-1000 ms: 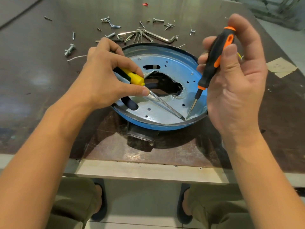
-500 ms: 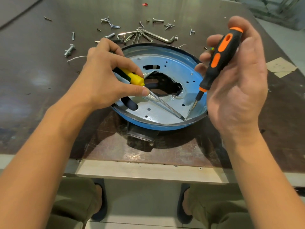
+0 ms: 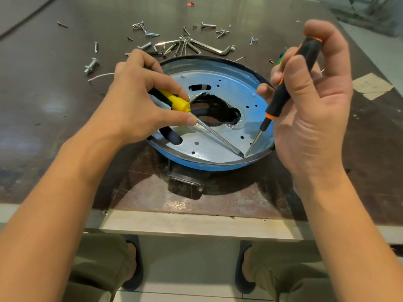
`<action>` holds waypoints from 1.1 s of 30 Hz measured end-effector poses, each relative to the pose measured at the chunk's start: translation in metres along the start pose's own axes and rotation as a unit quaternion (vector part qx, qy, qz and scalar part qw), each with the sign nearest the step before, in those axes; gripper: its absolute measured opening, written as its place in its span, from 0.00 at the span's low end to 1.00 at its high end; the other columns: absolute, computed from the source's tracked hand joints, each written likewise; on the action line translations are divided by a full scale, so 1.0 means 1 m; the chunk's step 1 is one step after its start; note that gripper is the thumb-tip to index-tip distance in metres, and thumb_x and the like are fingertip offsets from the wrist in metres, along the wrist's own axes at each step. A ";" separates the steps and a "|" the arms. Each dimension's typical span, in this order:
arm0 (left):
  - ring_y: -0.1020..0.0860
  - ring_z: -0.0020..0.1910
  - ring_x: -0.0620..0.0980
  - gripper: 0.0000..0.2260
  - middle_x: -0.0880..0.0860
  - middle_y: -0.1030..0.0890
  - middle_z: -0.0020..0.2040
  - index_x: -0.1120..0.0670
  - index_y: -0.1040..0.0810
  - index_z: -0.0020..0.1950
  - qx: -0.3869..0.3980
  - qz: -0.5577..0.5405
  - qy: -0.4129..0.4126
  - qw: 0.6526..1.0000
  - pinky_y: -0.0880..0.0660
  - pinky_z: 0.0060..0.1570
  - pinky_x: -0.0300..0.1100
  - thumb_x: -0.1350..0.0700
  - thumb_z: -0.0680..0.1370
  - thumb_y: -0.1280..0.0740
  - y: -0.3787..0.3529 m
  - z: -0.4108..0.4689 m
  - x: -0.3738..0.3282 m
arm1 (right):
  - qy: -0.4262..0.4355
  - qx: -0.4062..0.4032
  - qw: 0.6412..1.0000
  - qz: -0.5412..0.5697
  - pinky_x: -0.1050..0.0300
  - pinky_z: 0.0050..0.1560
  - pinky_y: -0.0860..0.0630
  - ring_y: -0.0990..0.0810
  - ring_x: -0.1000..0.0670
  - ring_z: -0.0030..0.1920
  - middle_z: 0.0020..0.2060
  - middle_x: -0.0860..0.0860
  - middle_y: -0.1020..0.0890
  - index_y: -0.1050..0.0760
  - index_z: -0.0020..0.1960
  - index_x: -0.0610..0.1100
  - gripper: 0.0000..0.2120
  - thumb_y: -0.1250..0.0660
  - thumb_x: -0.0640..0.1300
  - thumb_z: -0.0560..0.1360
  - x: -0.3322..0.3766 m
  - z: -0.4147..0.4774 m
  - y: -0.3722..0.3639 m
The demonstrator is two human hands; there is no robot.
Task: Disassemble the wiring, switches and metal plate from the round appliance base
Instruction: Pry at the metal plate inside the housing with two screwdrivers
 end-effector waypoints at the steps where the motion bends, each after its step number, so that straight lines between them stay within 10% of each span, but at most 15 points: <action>1: 0.32 0.61 0.53 0.18 0.50 0.32 0.57 0.36 0.20 0.42 0.000 0.001 0.000 1.000 0.32 0.51 0.37 0.34 0.55 0.25 0.000 0.000 0.000 | 0.001 0.000 1.000 0.002 0.50 0.46 0.26 0.30 0.47 0.44 0.45 0.47 0.30 0.32 0.65 0.43 0.13 0.39 0.34 0.83 0.000 0.000 0.000; 33: 0.32 0.60 0.53 0.17 0.49 0.33 0.56 0.36 0.19 0.43 -0.004 0.007 -0.002 1.000 0.33 0.50 0.34 0.36 0.57 0.23 0.000 0.000 0.000 | -0.021 -0.004 0.999 0.047 0.49 0.50 0.27 0.23 0.45 0.45 0.48 0.42 0.21 0.31 0.66 0.41 0.12 0.47 0.36 0.85 -0.003 0.000 0.004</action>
Point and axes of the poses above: each hand's wrist, its own z-axis towards the middle knuckle, its own y-axis out of the back of the hand, x = y × z, the point moved 9 cm from there along z, towards the middle knuckle
